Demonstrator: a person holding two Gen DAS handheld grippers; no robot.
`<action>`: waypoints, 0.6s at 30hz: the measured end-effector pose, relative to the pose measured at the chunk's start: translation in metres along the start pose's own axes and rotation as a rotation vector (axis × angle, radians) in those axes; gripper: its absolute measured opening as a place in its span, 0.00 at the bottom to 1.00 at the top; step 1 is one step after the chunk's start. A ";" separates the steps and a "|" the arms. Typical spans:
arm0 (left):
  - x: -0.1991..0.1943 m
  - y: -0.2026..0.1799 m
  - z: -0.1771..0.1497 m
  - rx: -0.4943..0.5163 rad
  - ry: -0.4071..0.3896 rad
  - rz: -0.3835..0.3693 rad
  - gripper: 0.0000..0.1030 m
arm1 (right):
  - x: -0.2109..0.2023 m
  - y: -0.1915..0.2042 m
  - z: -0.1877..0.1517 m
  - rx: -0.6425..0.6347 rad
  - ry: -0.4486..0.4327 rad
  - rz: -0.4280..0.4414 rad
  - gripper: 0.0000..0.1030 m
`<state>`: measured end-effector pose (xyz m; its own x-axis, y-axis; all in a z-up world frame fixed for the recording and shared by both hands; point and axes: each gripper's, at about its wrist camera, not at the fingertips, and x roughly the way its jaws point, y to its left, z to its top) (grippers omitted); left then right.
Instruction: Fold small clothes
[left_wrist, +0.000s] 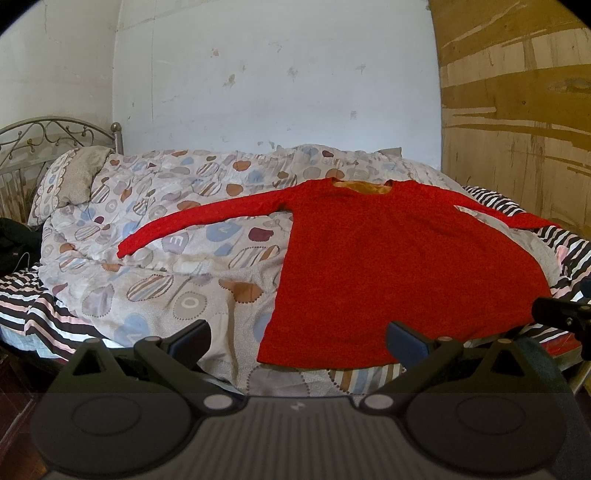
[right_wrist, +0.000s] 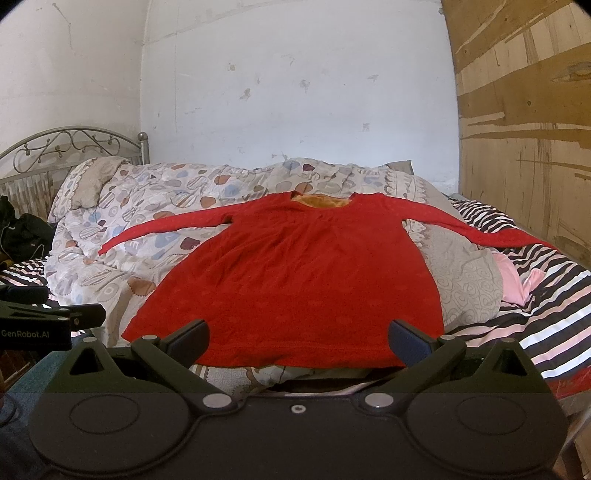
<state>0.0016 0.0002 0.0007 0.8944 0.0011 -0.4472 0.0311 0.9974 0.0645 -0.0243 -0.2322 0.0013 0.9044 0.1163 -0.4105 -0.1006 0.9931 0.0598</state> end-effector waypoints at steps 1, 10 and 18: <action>0.001 0.000 0.001 -0.001 0.001 0.000 1.00 | 0.000 0.000 0.000 0.001 -0.001 -0.004 1.00; 0.036 -0.003 0.036 0.014 0.062 -0.045 1.00 | 0.016 -0.002 0.023 -0.030 0.030 -0.090 1.00; 0.097 -0.017 0.084 0.048 0.063 -0.026 1.00 | 0.074 -0.024 0.061 -0.020 0.185 -0.267 1.00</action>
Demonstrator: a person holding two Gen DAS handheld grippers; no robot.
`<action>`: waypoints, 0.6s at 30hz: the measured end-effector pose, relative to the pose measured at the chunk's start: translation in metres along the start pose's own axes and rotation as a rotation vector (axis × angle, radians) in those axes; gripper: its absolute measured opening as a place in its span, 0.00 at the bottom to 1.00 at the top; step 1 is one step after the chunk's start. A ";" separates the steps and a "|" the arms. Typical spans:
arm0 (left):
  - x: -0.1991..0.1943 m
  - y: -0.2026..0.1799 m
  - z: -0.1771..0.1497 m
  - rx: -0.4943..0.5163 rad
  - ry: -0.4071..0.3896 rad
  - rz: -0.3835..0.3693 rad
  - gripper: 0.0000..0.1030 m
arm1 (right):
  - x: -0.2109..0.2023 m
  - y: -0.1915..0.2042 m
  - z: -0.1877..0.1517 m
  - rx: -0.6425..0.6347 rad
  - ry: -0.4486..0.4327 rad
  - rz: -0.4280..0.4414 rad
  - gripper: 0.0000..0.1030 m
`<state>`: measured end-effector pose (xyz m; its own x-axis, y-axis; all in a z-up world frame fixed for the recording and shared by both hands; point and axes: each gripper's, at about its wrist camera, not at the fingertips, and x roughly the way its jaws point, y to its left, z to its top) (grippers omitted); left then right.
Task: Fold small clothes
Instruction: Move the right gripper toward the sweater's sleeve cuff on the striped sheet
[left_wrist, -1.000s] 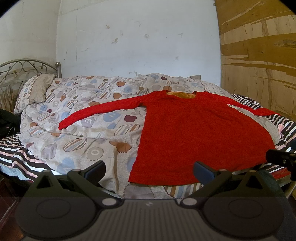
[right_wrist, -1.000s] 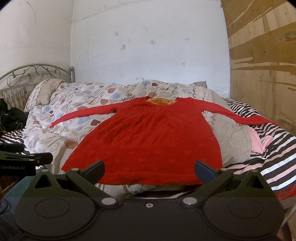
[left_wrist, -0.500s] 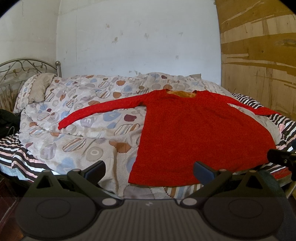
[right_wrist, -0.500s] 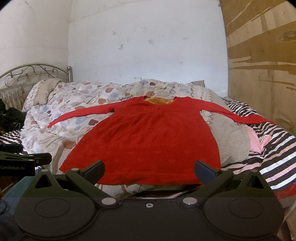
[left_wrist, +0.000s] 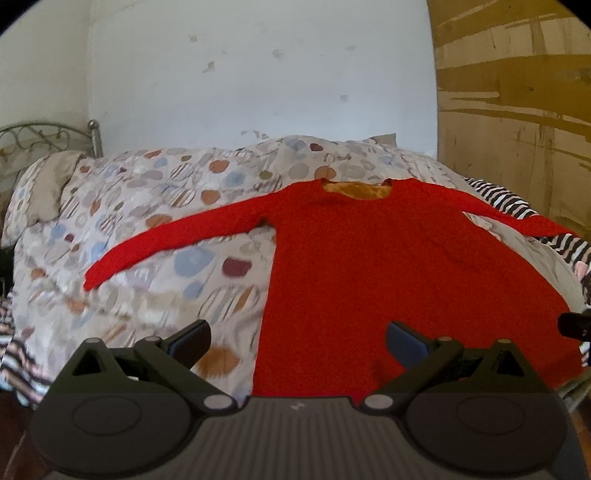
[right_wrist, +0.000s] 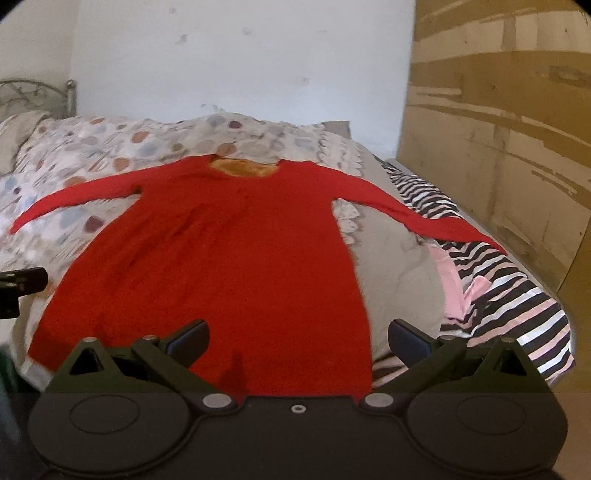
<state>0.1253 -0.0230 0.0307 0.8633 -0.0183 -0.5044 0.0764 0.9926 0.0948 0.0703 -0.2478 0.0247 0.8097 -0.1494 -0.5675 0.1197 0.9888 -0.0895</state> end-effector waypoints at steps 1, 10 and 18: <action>0.008 -0.003 0.008 0.007 0.000 0.003 1.00 | 0.006 -0.004 0.005 0.010 0.003 -0.003 1.00; 0.068 -0.020 0.055 0.015 -0.008 0.005 1.00 | 0.062 -0.031 0.039 0.047 0.022 -0.045 1.00; 0.130 -0.035 0.082 -0.006 0.015 -0.025 1.00 | 0.108 -0.051 0.061 0.086 0.032 -0.094 1.00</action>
<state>0.2756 -0.0702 0.0317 0.8536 -0.0411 -0.5193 0.0945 0.9926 0.0766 0.1865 -0.3140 0.0183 0.7742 -0.2398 -0.5857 0.2439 0.9670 -0.0735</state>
